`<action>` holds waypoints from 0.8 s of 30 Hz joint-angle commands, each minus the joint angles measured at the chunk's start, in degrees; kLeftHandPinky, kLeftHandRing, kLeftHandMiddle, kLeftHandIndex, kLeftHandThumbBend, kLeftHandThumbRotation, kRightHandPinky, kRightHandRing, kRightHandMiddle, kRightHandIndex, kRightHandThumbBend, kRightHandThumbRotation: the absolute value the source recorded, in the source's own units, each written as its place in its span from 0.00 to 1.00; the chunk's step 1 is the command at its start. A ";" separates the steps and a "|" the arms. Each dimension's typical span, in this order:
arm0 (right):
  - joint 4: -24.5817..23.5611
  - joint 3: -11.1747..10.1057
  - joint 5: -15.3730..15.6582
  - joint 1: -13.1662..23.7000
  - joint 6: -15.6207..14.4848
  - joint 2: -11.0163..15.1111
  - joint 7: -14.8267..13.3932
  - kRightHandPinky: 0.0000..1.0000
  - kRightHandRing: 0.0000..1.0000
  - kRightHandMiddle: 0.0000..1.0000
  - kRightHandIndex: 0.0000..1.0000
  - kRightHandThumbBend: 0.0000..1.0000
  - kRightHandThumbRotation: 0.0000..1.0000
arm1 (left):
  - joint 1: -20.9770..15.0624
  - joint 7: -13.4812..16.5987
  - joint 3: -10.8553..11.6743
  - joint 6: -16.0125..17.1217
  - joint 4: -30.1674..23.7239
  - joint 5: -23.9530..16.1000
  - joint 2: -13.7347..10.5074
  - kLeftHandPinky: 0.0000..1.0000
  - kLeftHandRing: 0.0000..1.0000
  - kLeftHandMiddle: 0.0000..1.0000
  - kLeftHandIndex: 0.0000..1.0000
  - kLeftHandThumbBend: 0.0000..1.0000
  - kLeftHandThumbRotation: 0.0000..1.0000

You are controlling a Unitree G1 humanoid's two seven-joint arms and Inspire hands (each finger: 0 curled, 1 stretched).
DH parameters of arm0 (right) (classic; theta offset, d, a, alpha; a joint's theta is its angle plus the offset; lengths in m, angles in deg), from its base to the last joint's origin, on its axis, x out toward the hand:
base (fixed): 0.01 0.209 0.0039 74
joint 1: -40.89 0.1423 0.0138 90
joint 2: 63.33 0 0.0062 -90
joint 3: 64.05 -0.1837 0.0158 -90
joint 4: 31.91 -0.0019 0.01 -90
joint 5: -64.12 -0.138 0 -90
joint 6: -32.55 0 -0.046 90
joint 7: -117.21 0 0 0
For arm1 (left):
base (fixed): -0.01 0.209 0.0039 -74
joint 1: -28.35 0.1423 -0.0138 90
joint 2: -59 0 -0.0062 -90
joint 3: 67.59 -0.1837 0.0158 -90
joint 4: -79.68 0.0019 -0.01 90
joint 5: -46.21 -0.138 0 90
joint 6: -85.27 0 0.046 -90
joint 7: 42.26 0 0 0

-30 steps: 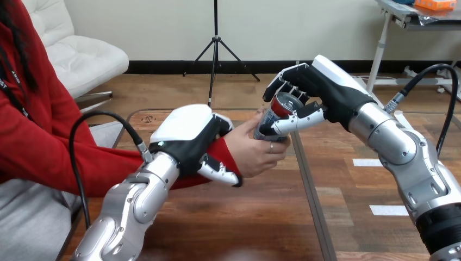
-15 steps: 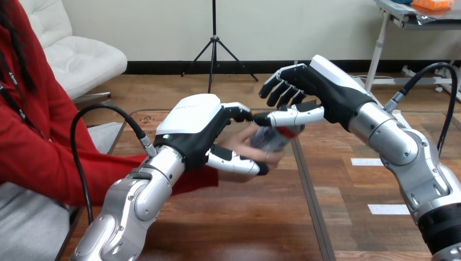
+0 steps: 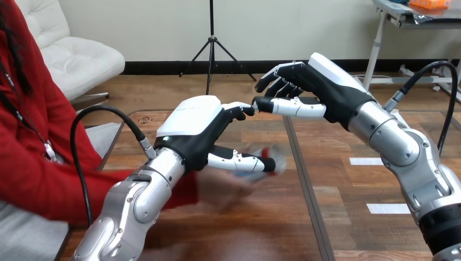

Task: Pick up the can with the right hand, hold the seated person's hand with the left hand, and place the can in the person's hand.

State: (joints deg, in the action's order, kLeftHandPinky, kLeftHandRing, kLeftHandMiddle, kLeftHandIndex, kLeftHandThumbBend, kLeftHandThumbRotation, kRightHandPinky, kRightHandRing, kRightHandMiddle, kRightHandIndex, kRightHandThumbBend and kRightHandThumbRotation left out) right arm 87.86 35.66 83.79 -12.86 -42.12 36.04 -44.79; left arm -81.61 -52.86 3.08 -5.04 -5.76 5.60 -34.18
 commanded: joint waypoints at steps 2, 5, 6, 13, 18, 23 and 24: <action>0.22 -1.51 -1.20 1.00 1.65 1.30 -0.84 0.64 0.65 0.66 0.69 1.00 1.00 | -0.86 -0.49 1.15 -0.72 -2.50 0.76 -0.60 0.81 0.82 0.83 0.84 1.00 0.70; 0.14 -1.55 -1.35 0.83 1.71 1.36 -0.73 0.64 0.66 0.67 0.70 1.00 1.00 | -0.73 -0.68 1.21 -0.91 -2.74 0.89 -0.61 0.82 0.82 0.83 0.84 1.00 0.68; 0.05 -1.62 -1.57 0.75 1.58 1.35 -0.56 0.65 0.67 0.68 0.70 1.00 1.00 | -0.67 -0.71 1.24 -0.94 -2.84 0.95 -0.61 0.83 0.82 0.83 0.84 1.00 0.67; -0.10 -1.89 -2.52 0.31 2.02 1.51 -0.34 0.67 0.70 0.70 0.73 1.00 1.00 | -0.16 -0.53 1.32 -0.89 -3.41 1.16 -0.71 0.83 0.82 0.83 0.83 1.00 0.66; -0.12 -2.30 -3.19 -0.19 3.20 1.65 -0.53 0.68 0.72 0.71 0.74 1.00 1.00 | 0.76 1.13 1.54 -0.55 -3.92 0.88 -0.39 0.83 0.81 0.82 0.83 1.00 0.70; -0.67 -3.00 -4.05 -1.07 3.74 1.67 -0.34 0.70 0.74 0.73 0.75 1.00 1.00 | 2.19 3.80 2.17 0.14 -4.44 1.16 0.30 0.79 0.79 0.81 0.81 1.00 0.79; -0.98 -3.25 -4.45 -1.50 4.00 1.71 -0.27 0.70 0.74 0.73 0.76 1.00 1.00 | 2.74 4.82 2.47 0.57 -4.59 1.45 0.52 0.78 0.79 0.81 0.81 1.00 0.80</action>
State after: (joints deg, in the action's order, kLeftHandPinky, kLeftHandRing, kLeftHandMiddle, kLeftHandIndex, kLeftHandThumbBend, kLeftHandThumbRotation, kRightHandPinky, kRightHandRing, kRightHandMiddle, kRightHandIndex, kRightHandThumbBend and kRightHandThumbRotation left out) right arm 87.94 34.70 81.10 -14.27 -39.51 36.18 -44.73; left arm -79.22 -51.95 3.22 -5.78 -6.98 6.17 -34.23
